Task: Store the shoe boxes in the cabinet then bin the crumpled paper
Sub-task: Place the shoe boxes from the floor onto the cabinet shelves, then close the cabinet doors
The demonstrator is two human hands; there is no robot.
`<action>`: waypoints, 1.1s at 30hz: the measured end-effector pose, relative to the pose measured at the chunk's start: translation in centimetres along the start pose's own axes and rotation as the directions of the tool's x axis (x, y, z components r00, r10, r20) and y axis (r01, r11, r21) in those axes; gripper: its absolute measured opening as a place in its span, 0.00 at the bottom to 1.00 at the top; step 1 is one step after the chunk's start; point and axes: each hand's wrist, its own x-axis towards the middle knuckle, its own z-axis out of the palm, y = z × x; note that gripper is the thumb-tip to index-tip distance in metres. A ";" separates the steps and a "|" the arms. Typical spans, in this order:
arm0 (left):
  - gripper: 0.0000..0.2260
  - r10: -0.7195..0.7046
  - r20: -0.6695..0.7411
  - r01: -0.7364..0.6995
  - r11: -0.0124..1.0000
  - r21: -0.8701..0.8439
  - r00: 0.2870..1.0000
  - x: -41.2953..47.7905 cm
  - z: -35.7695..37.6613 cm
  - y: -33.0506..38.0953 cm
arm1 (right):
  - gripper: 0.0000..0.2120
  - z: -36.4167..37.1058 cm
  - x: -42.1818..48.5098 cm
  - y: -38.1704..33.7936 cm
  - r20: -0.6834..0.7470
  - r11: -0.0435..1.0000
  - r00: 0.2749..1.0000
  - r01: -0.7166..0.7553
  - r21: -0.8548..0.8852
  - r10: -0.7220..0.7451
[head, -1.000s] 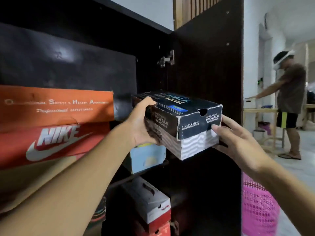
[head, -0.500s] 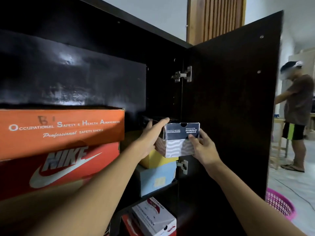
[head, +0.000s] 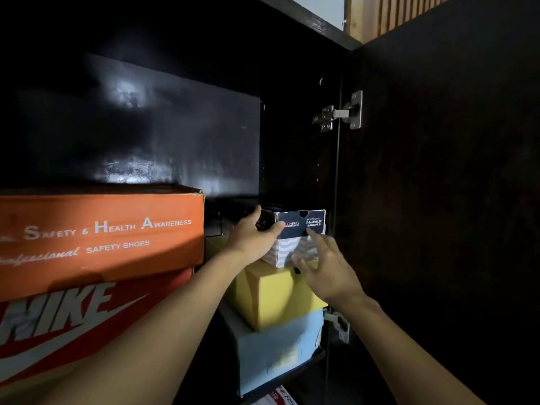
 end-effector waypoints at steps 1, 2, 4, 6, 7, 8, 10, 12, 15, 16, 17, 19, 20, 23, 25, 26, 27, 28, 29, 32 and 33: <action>0.36 0.003 0.002 -0.003 1.000 0.008 1.000 0.6 0.0 -0.2 | 0.34 0.3 0.3 0.0 0.019 1.000 1.000 0.001 0.017 -0.001; 0.36 0.010 0.000 -0.010 1.000 0.020 1.000 1.0 0.1 -0.5 | 0.34 0.7 0.6 0.1 0.017 0.999 1.000 0.008 0.041 -0.009; 0.36 0.041 -0.006 -0.040 0.998 0.049 0.999 1.4 0.2 -0.7 | 0.33 1.0 0.8 0.4 0.008 0.998 1.000 0.011 0.069 -0.011; 0.37 0.052 0.000 -0.052 0.997 0.059 0.999 1.4 0.3 -1.0 | 0.31 0.5 0.7 0.7 0.024 0.998 1.000 0.010 0.066 -0.012; 0.37 0.046 0.013 -0.046 0.997 0.055 0.999 1.3 0.2 -1.2 | 0.30 0.2 0.5 0.7 0.037 0.998 0.999 0.006 0.059 -0.008; 0.37 0.031 0.022 -0.032 0.998 0.055 0.999 1.3 0.2 -1.3 | 0.29 -0.2 0.1 0.7 0.041 0.999 0.999 0.004 0.050 -0.006; 0.38 0.001 0.008 -0.002 0.997 0.078 1.000 0.9 0.0 -1.2 | 0.27 -1.4 -1.0 0.3 0.030 0.999 1.000 -0.004 0.031 0.003; 0.36 0.010 -0.061 -0.003 0.993 0.115 0.998 -0.1 0.1 -0.5 | 0.26 -3.2 -2.6 -0.3 -0.021 1.000 1.000 0.000 0.025 0.000; 0.29 0.139 -0.187 -0.120 0.987 0.110 0.972 -3.1 0.7 2.0 | 0.22 -6.9 -6.5 -1.7 -0.114 0.999 0.993 0.037 -0.004 -0.037; 0.26 0.194 -0.193 -0.180 0.980 0.086 0.962 -4.3 1.1 3.1 | 0.21 -8.3 -7.9 -2.1 -0.148 0.999 0.988 0.048 -0.023 -0.050; 0.24 0.245 -0.180 -0.236 0.969 0.072 0.953 -5.5 1.5 4.3 | 0.19 -9.7 -9.4 -2.4 -0.184 0.998 0.981 0.050 -0.046 -0.057; 0.19 0.330 -0.103 -0.326 0.944 0.048 0.938 -8.0 2.2 6.7 | 0.15 -12.3 -12.4 -3.0 -0.287 0.994 0.955 0.051 -0.094 -0.076; 0.17 0.379 -0.048 -0.377 0.925 0.056 0.924 -9.2 2.5 8.0 | 0.12 -13.5 -13.8 -3.0 -0.369 0.992 0.925 0.057 -0.113 -0.096; 0.14 0.505 0.087 -0.511 0.855 0.086 0.859 -12.4 3.5 11.9 | 0.06 -16.6 -17.2 -2.5 -0.675 0.983 0.726 0.007 -0.184 -0.132; 0.11 0.543 0.135 -0.552 0.833 0.037 0.829 -14.1 4.1 14.4 | 0.11 -18.2 -18.4 -1.6 -0.786 0.988 0.617 -0.091 -0.122 -0.040; 0.10 0.546 0.153 -0.554 0.832 0.013 0.824 -14.7 4.4 15.4 | 0.16 -18.9 -18.7 -1.1 -0.798 0.987 0.600 -0.149 -0.057 0.044; 0.12 0.546 0.166 -0.553 0.833 -0.007 0.821 -15.3 4.7 16.3 | 0.21 -19.5 -18.7 -0.4 -0.782 0.977 0.607 -0.213 0.013 0.143; 0.14 0.545 0.176 -0.551 0.834 -0.022 0.819 -15.8 4.9 17.1 | 0.27 -20.0 -18.6 0.1 -0.734 0.957 0.630 -0.276 0.094 0.254; 0.17 0.541 0.187 -0.545 0.838 -0.034 0.820 -16.3 5.3 17.6 | 0.31 -20.4 -18.5 0.4 -0.657 0.927 0.658 -0.318 0.199 0.367; 0.22 0.513 0.225 -0.516 0.855 -0.049 0.828 -17.5 6.1 18.7 | 0.30 -20.7 -18.0 1.2 -0.406 0.826 0.756 -0.304 0.475 0.512; 0.23 0.506 0.240 -0.508 0.859 -0.057 0.828 -17.9 6.4 18.9 | 0.28 -20.7 -17.9 1.3 -0.389 0.822 0.767 -0.302 0.483 0.510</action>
